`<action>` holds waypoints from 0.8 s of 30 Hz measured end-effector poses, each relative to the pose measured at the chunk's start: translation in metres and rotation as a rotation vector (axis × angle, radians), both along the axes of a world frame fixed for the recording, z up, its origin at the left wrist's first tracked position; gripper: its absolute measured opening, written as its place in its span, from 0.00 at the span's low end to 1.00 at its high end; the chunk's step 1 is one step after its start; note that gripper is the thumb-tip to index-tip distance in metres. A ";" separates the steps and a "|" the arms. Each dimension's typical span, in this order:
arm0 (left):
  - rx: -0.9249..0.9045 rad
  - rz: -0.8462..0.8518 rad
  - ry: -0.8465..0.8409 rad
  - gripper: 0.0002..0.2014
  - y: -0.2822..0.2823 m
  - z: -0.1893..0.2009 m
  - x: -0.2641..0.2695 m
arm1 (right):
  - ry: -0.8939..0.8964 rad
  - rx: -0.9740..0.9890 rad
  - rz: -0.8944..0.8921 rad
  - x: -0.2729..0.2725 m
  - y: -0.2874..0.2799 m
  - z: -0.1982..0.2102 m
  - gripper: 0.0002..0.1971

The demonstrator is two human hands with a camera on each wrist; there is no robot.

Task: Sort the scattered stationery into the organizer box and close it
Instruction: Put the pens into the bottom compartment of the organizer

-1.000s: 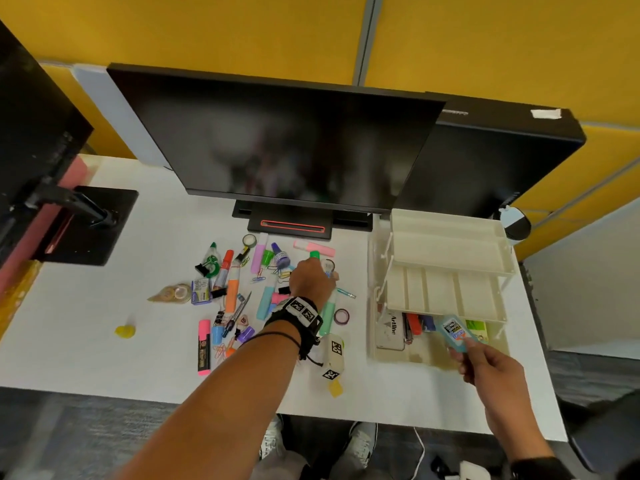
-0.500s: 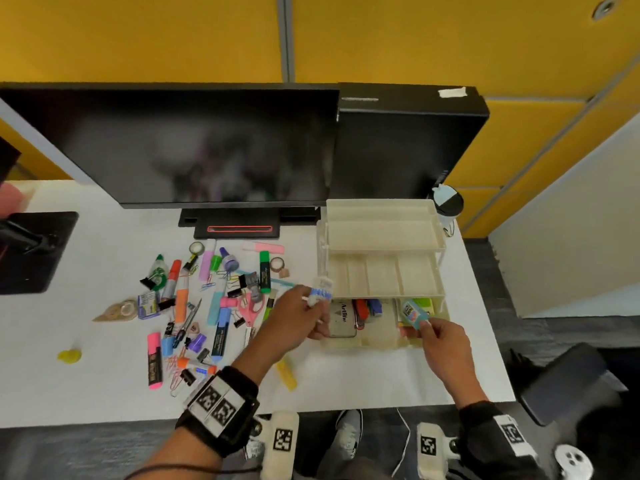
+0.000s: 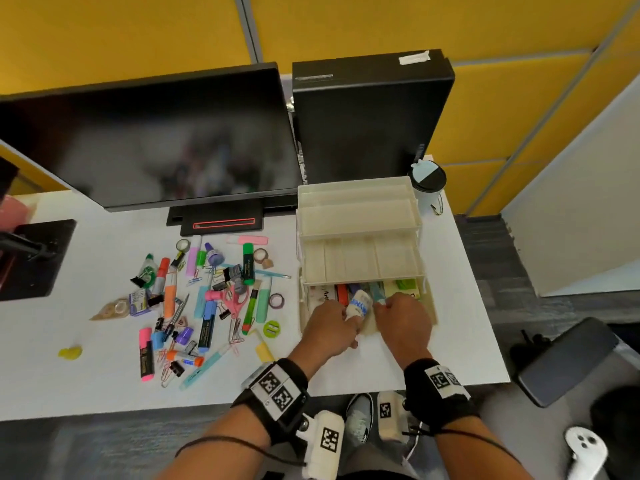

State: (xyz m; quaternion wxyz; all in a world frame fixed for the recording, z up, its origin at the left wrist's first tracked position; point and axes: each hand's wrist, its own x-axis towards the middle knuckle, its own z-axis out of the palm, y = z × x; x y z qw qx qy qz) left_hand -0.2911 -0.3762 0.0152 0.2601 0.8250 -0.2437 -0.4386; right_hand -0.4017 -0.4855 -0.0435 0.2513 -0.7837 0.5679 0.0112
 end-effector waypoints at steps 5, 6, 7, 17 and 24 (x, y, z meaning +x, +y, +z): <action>0.094 -0.012 -0.198 0.13 -0.023 -0.007 -0.016 | 0.045 -0.042 0.061 -0.005 -0.004 0.002 0.14; 0.103 -0.004 -0.203 0.13 -0.028 -0.007 -0.019 | 0.038 -0.047 0.071 -0.006 -0.005 0.002 0.14; 0.109 0.003 -0.208 0.12 -0.031 -0.007 -0.022 | 0.039 -0.051 0.082 -0.006 -0.006 0.002 0.13; 0.124 0.082 -0.265 0.15 -0.050 -0.022 -0.038 | 0.122 -0.109 0.185 -0.006 -0.004 -0.002 0.16; 0.128 0.175 -0.211 0.13 -0.057 -0.037 -0.044 | 0.074 -0.059 0.139 -0.011 -0.006 -0.001 0.12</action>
